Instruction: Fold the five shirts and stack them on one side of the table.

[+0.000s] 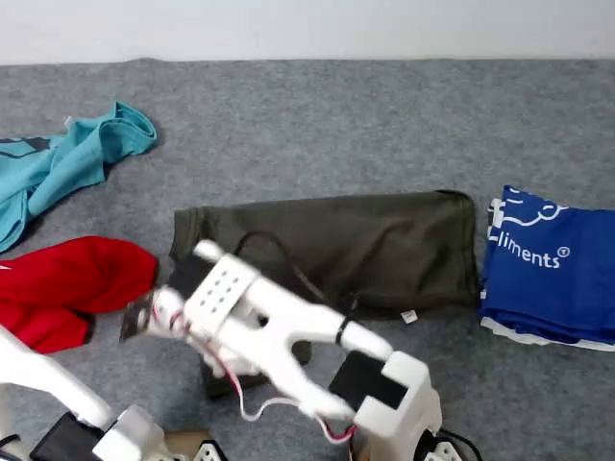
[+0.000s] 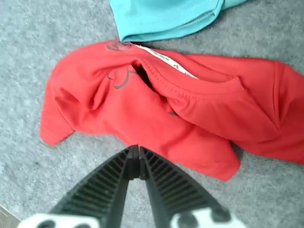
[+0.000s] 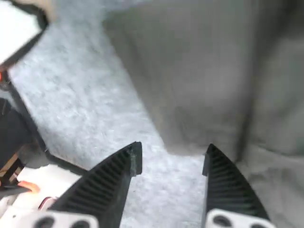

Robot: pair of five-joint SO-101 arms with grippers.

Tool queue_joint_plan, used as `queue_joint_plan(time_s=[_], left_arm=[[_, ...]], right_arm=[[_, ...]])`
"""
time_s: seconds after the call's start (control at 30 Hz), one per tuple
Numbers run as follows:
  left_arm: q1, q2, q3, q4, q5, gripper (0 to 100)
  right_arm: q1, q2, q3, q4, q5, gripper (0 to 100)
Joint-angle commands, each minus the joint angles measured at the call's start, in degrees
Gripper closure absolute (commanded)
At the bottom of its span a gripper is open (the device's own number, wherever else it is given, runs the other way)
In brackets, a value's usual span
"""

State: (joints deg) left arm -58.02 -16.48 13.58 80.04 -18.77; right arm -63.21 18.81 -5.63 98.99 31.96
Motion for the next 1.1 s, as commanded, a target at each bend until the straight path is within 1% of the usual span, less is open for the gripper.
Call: queue_joint_plan(time_s=[0.0,0.1,0.2,0.33,0.57,0.63,0.73,0.8,1.07], left_arm=[[-0.1,-1.9,0.3,-1.2,-0.4,99],[-0.3,-1.9,0.3,-1.1,-0.5,99],[-0.3,-1.9,0.3,-0.9,-2.1,99],[-0.4,-2.4,0.3,-0.9,-2.3,99],[-0.4,-2.5,0.3,-0.8,-2.3,99],[-0.4,-2.5,0.3,-0.8,-2.3,99],[-0.4,-2.5,0.3,-0.8,-2.4,99],[-0.4,-2.5,0.3,-0.8,-2.4,99],[-0.4,-2.5,0.3,-0.8,-2.4,99]], right_arm=[[-4.0,0.5,0.6,-2.2,-0.7,77.9],[-5.3,4.0,0.4,-4.1,-0.7,77.9],[-5.5,7.9,0.4,-6.4,-0.6,77.9],[-5.5,12.4,0.4,-7.6,-0.6,77.9],[-4.5,15.7,0.4,-11.9,-0.6,78.5],[-3.4,15.7,0.4,-13.0,-0.4,82.2],[-1.4,15.6,0.4,-13.3,-0.3,92.2],[-0.1,15.2,0.4,-13.3,-0.3,97.2],[1.9,11.6,0.4,-13.1,-0.3,98.8]])
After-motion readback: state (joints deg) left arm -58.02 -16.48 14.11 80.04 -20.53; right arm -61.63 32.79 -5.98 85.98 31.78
